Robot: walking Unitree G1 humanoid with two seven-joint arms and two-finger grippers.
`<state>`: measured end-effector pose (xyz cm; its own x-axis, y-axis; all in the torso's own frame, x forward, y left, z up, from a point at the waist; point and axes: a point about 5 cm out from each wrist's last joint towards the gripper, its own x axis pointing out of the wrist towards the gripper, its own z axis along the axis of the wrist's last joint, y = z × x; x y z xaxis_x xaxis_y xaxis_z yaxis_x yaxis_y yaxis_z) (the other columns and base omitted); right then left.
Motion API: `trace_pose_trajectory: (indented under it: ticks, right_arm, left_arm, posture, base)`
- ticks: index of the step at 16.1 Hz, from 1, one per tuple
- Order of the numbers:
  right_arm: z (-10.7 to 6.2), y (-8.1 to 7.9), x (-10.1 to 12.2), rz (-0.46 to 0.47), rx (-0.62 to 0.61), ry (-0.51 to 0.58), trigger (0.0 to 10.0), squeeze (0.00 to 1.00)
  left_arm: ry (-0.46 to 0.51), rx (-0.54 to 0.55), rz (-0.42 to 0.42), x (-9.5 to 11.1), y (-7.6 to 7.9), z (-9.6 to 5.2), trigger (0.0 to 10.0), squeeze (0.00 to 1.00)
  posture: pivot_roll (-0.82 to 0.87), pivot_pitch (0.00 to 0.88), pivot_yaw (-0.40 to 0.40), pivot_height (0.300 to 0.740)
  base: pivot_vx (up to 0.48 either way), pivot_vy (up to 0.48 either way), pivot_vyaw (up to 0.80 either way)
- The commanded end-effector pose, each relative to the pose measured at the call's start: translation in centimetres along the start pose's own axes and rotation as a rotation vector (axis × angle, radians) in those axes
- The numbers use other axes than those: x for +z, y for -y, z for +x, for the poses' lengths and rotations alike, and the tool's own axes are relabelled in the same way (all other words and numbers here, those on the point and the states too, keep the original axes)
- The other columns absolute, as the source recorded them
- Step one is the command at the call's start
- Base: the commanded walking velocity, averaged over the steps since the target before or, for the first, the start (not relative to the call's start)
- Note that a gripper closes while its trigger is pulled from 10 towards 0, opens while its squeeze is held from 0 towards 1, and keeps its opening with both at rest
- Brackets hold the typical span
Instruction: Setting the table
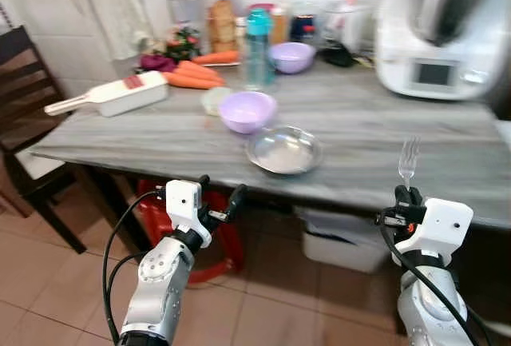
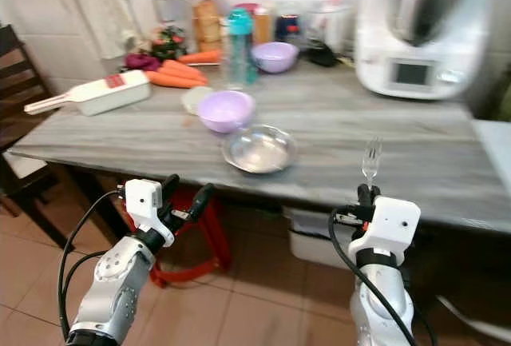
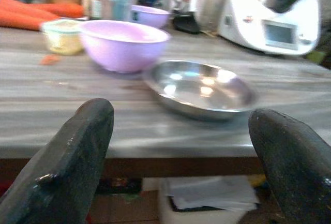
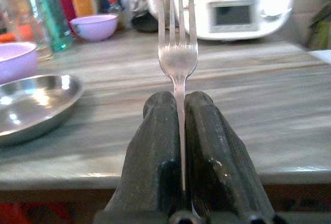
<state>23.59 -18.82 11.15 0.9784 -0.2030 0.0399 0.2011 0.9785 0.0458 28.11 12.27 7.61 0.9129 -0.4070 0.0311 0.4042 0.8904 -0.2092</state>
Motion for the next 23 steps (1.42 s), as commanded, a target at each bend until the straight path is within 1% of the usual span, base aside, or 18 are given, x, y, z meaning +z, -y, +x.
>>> trace_pose_trajectory:
  ticks: [1, 5, 7, 8, 9, 10, 11, 13, 14, 15, 17, 19, 20, 22, 23]
  right_arm:
    - [0.2, -0.4, 0.5, 0.003, 0.01, 0.025, 10.0, 0.0]
    - [0.4, -0.5, 0.4, 0.009, 0.016, 0.022, 10.0, 0.0]
    - [0.5, -0.7, 0.3, 0.02, 0.022, 0.019, 10.0, 0.0]
    - [0.6, -0.8, 0.3, 0.021, 0.024, 0.018, 10.0, 0.0]
    - [0.6, -0.9, 0.2, 0.022, 0.026, 0.016, 10.0, 0.0]
    - [0.6, -0.9, 0.2, 0.024, 0.027, 0.015, 10.0, 0.0]
    - [0.6, -0.9, 0.1, 0.026, 0.027, 0.012, 10.0, 0.0]
    - [0.6, -0.9, -0.2, 0.04, 0.02, -0.008, 10.0, 0.0]
    - [0.8, -0.9, -0.5, 0.099, 0.011, -0.042, 10.0, 0.0]
    - [0.8, -0.9, -0.6, 0.112, 0.008, -0.052, 10.0, 0.0]
    - [1.6, -0.9, -0.8, 0.121, 0.009, -0.08, 10.0, 0.0]
    - [2.3, -1.0, -1.6, 0.148, 0.008, -0.159, 10.0, 0.0]
    - [2.6, -1.0, -1.7, 0.144, 0.014, -0.17, 10.0, 0.0]
    - [4.1, -1.1, -1.6, 0.158, 0.018, -0.192, 10.0, 0.0]
    - [4.4, -1.2, -1.6, 0.161, 0.025, -0.212, 10.0, 0.0]
  left_arm:
    - [0.007, 0.001, 0.013, 0.5, -0.2, 0.2, 10.0, 0.0]
    - [-0.007, -0.007, 0.025, 0.3, -0.2, -0.1, 10.0, 0.0]
    - [-0.019, -0.036, 0.082, 0.4, -0.4, -0.9, 10.0, 0.0]
    - [-0.019, -0.039, 0.085, 0.4, -0.5, -1.2, 10.0, 0.0]
    - [-0.021, -0.046, 0.092, 0.4, -0.8, -1.8, 10.0, 0.0]
    - [-0.021, -0.053, 0.093, 0.4, -0.9, -2.0, 10.0, 0.0]
    - [-0.023, -0.071, 0.095, 0.5, -0.9, -2.2, 10.0, 0.0]
    - [-0.041, -0.161, 0.104, 0.4, -0.2, -2.7, 10.0, 0.0]
    - [-0.053, -0.21, 0.112, 0.4, 0.0, -2.9, 10.0, 0.0]
    - [-0.057, -0.223, 0.112, 0.4, 0.1, -2.9, 10.0, 0.0]
    - [-0.069, -0.251, 0.12, 0.4, 0.0, -3.0, 10.0, 0.0]
    - [-0.078, -0.277, 0.12, 0.4, 0.2, -2.9, 10.0, 0.0]
    - [-0.079, -0.283, 0.118, 0.4, 0.3, -2.9, 10.0, 0.0]
    - [-0.087, -0.309, 0.106, 0.1, 0.6, -2.9, 10.0, 0.0]
    - [-0.091, -0.317, 0.107, 0.1, 0.8, -2.9, 10.0, 0.0]
  posture:
    - [-0.06, 0.0, 0.051, 0.74]
    - [-0.06, 0.0, 0.05, 0.74]
    - [-0.05, 0.0, 0.049, 0.74]
    - [-0.05, 0.0, 0.049, 0.74]
    - [-0.05, 0.0, 0.049, 0.74]
    - [-0.05, 0.0, 0.051, 0.74]
    - [-0.05, 0.0, 0.051, 0.74]
    - [-0.04, 0.0, 0.047, 0.74]
    - [-0.04, 0.0, 0.047, 0.74]
    - [-0.04, 0.0, 0.047, 0.74]
    - [-0.05, 0.0, 0.051, 0.74]
    - [-0.05, 0.0, 0.052, 0.74]
    - [-0.05, 0.0, 0.052, 0.74]
    - [-0.05, 0.0, 0.05, 0.74]
    - [-0.05, 0.0, 0.047, 0.74]
  base:
    - [0.42, 0.0, 0.0]
    - [0.379, 0.0, 0.0]
    - [0.0, 0.0, 0.0]
    - [0.0, 0.0, 0.0]
    - [0.0, 0.0, 0.0]
    - [0.0, 0.0, 0.0]
    - [0.0, 0.0, 0.0]
    - [0.0, 0.0, 0.0]
    - [0.0, 0.0, 0.0]
    - [0.0, 0.0, 0.0]
    - [0.0, 0.0, 0.0]
    - [0.0, 0.0, 0.0]
    - [0.0, 0.0, 0.0]
    - [0.0, 0.0, 0.0]
    - [0.0, 0.0, 0.0]
